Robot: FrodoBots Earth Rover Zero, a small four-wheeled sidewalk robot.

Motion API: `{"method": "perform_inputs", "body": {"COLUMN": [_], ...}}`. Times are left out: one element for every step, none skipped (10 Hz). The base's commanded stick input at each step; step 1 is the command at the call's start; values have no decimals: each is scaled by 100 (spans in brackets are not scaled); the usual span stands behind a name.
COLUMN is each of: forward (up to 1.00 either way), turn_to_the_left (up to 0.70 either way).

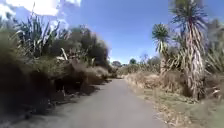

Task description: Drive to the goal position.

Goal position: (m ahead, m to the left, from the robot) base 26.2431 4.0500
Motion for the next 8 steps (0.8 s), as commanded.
{"method": "perform_inputs", "body": {"forward": [85, 85, 85, 85, 85, 85, 85, 85], "turn_to_the_left": [0, 0, 0, 0, 0, 0, 0, 0]}}
